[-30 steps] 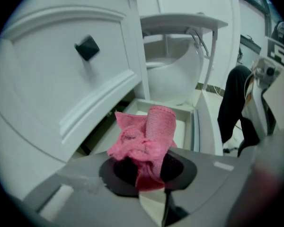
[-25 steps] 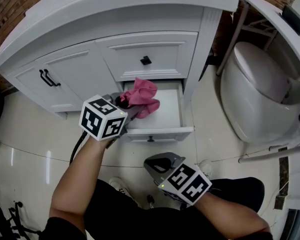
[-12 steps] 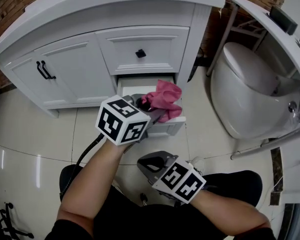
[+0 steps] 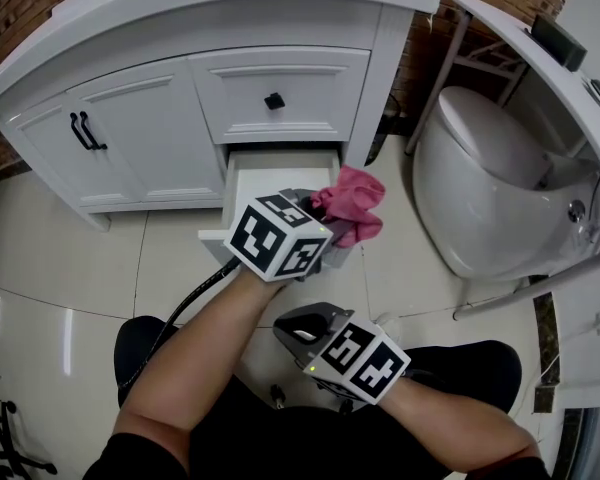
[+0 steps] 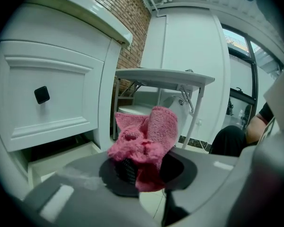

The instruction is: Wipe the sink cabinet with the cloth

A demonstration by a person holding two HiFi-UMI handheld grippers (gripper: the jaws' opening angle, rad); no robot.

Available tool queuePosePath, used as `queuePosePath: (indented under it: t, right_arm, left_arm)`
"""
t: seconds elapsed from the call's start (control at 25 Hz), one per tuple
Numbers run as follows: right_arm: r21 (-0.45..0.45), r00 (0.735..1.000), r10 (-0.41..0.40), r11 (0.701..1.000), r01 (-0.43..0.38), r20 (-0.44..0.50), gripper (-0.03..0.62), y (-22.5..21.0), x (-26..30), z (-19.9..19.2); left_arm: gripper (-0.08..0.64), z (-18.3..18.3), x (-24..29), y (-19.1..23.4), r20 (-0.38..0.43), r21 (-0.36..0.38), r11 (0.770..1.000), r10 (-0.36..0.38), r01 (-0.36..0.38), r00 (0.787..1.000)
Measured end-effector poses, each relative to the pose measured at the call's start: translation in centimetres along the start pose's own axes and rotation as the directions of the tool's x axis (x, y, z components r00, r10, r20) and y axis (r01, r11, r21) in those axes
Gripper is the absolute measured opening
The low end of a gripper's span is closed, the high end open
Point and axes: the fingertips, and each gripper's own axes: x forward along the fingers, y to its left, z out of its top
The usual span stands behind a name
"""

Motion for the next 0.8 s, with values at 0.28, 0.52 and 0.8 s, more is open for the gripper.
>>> queuePosePath:
  t: [0.28, 0.52, 0.8]
  right_arm:
    - [-0.012, 1.000, 0.013, 1.000, -0.013, 0.005, 0.006, 0.7, -0.2, 0.0]
    - [-0.032, 1.000, 0.022, 0.999, -0.023, -0.019, 0.006, 1.5, 0.7, -0.1]
    - [-0.041, 0.999, 0.034, 0.999, -0.035, -0.023, 0.006, 2.6, 1.7, 0.7]
  left_arm:
    - [0.091, -1.4, -3.4, 1.5, 0.007, -0.016, 0.998, 0.062, -0.062, 0.998]
    - [0.091, -2.8, -7.5, 3.8, 0.014, -0.045, 0.988, 0.147, -0.147, 0.989]
    - [0.089, -5.3, -12.8, 6.6, 0.011, -0.069, 0.971, 0.231, -0.230, 0.973]
